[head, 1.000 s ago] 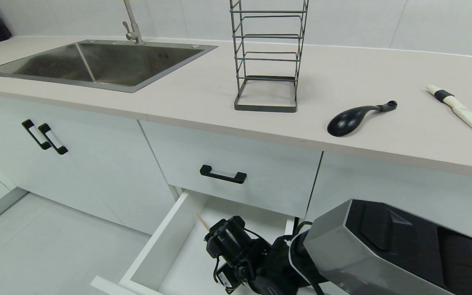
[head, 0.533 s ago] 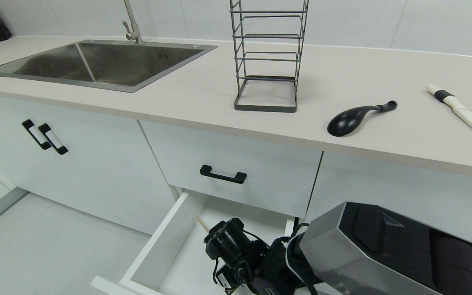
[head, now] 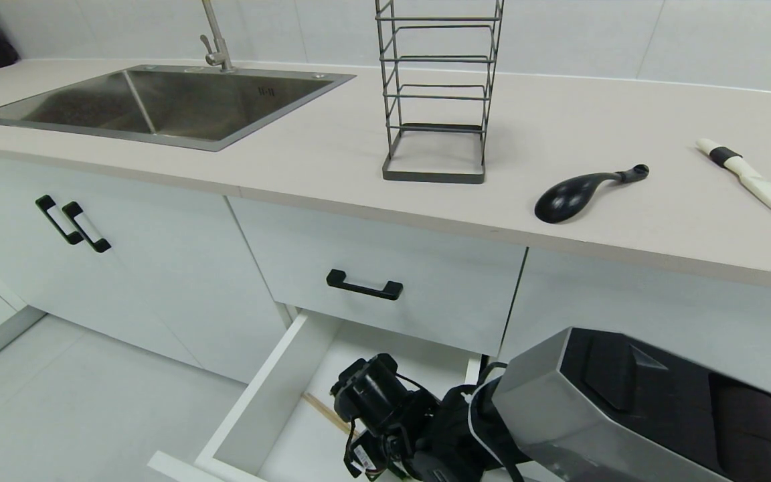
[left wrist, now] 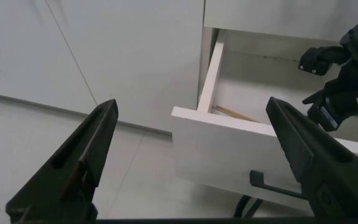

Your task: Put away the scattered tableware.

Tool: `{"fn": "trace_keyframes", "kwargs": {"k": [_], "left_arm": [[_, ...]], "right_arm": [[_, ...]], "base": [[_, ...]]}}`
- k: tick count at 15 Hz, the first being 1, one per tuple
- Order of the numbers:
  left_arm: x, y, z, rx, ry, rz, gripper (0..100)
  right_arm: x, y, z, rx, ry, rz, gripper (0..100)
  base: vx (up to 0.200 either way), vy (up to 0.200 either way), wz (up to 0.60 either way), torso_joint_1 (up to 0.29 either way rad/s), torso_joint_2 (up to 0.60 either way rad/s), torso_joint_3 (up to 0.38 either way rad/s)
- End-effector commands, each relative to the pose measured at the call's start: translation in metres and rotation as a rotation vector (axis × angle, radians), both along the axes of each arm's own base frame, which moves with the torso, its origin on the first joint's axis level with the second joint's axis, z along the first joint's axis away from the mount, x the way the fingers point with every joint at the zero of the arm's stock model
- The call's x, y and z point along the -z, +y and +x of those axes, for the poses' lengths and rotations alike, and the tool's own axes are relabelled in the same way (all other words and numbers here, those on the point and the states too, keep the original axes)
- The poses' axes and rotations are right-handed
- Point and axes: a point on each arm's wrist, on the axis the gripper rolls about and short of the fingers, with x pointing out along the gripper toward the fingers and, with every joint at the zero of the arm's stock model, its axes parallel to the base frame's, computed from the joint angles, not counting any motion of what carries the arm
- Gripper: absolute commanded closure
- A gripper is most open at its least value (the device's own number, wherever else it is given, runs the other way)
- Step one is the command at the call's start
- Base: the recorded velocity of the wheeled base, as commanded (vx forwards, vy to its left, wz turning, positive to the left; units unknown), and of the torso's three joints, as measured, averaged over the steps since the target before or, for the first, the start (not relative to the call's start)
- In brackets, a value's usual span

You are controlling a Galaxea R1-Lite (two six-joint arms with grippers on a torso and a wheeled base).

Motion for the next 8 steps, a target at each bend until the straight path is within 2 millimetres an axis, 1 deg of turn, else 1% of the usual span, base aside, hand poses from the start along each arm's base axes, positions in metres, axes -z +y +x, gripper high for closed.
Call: {"fn": "trace_keyframes", "kwargs": {"k": [1,3,4,5,6,8], "left_arm": [[0.000,0.000,0.000,0.000,0.000,0.000,0],[0.000,0.000,0.000,0.000,-0.001,0.000,0],[0.000,0.000,0.000,0.000,-0.001,0.000,0],[0.000,0.000,0.000,0.000,0.000,0.000,0],[0.000,0.000,0.000,0.000,0.000,0.000,0],[0.000,0.000,0.000,0.000,0.000,0.000,0]], "right_arm": [[-0.022,0.006,-0.011,-0.028,-0.026,0.039,0],[-0.044,0.004,-0.018,-0.038,-0.049,0.075,0],[-0.048,0.002,-0.019,-0.038,-0.051,0.079,0],[-0.056,-0.005,-0.024,-0.040,-0.054,0.085,0],[-0.065,-0.012,-0.031,-0.046,-0.064,0.102,0],[-0.080,-0.019,-0.047,-0.071,-0.089,0.149,0]], "base": [[0.000,0.000,0.00,0.000,0.00,0.000],[0.000,0.000,0.00,0.000,0.00,0.000],[0.000,0.000,0.00,0.000,0.00,0.000],[0.000,0.000,0.00,0.000,0.00,0.000],[0.000,0.000,0.00,0.000,0.00,0.000],[0.000,0.000,0.00,0.000,0.00,0.000]]}}
